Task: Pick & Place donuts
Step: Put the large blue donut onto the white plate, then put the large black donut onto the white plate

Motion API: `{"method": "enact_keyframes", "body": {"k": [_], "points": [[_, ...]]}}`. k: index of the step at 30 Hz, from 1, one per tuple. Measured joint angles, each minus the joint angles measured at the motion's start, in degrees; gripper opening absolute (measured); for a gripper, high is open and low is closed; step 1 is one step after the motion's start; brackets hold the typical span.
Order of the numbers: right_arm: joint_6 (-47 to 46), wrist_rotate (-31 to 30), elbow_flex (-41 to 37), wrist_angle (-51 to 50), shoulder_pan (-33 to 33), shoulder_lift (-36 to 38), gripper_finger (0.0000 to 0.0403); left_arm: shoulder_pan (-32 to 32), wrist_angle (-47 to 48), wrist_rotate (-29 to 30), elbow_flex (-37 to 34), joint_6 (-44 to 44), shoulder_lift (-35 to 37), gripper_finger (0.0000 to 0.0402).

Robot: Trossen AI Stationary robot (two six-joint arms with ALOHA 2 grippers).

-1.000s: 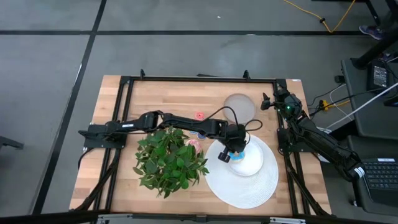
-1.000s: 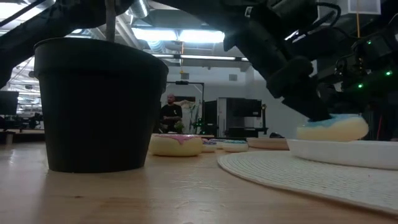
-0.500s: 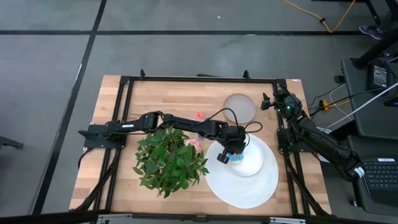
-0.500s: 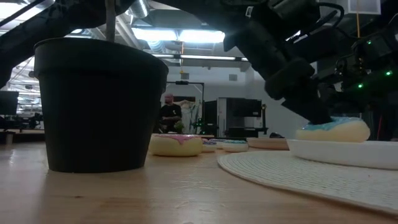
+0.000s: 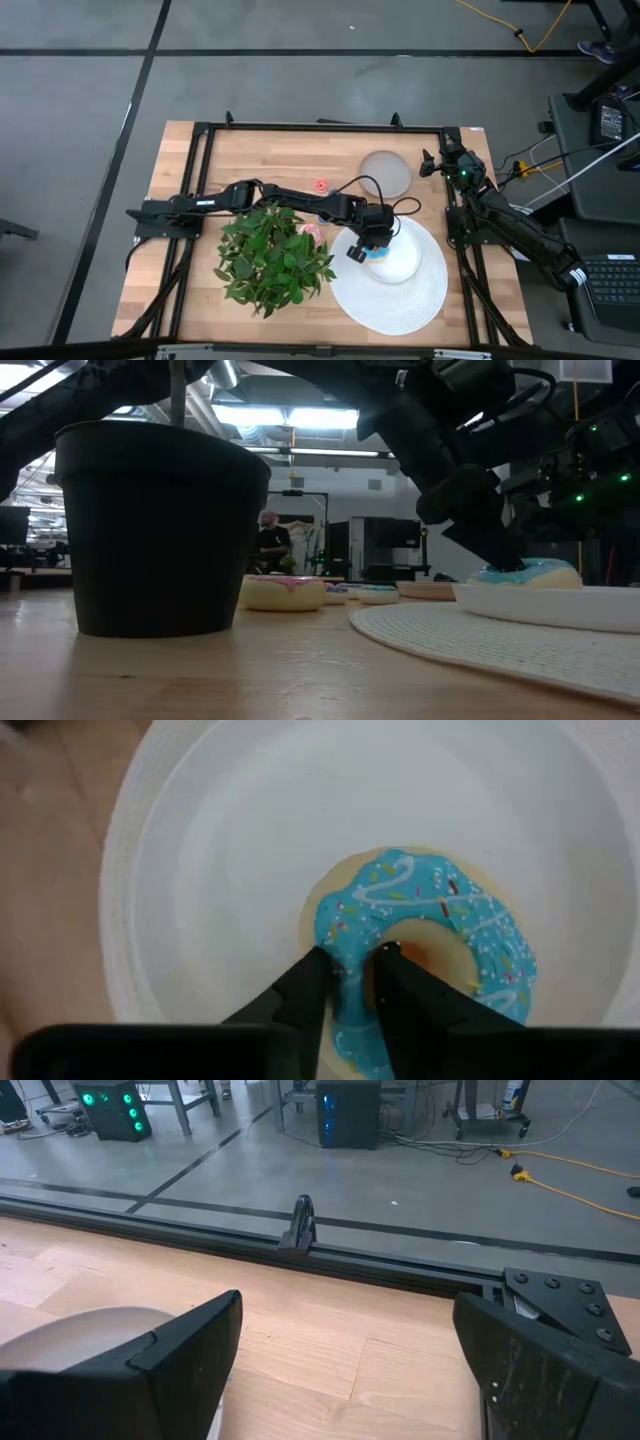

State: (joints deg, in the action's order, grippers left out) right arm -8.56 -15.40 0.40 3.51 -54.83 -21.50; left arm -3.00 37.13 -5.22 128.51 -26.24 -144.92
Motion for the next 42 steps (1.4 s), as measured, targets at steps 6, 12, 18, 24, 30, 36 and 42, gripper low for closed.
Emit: {"method": "enact_keyframes", "body": {"k": [6,12,18,24,30,36,42], "points": [[0.0,0.0,0.0,0.0,0.0,0.0,0.0362,0.0,0.0,0.6,0.0,0.0,0.0,0.0140],[0.0,0.0,0.0,0.0,0.0,0.0,0.0362,0.0,0.0,0.6,0.0,1.6,0.0,0.0177],[0.0,0.0,0.0,0.0,0.0,0.0,0.0362,0.0,2.2,1.1,3.3,3.1,0.2,0.0193],[0.0,0.0,0.0,0.0,0.0,0.0,0.0362,0.0,3.2,3.4,6.6,4.6,0.4,0.0192],[0.0,0.0,0.0,0.0,0.0,0.0,0.0362,0.6,9.0,3.8,6.5,7.1,2.5,0.0193],[0.0,0.0,0.0,0.0,0.0,0.0,0.0362,1.2,14.3,3.7,6.4,10.9,4.9,0.0190],[0.0,0.0,0.0,0.0,0.0,0.0,0.0362,2.0,16.3,0.0,6.5,15.4,7.8,0.0192]]}}
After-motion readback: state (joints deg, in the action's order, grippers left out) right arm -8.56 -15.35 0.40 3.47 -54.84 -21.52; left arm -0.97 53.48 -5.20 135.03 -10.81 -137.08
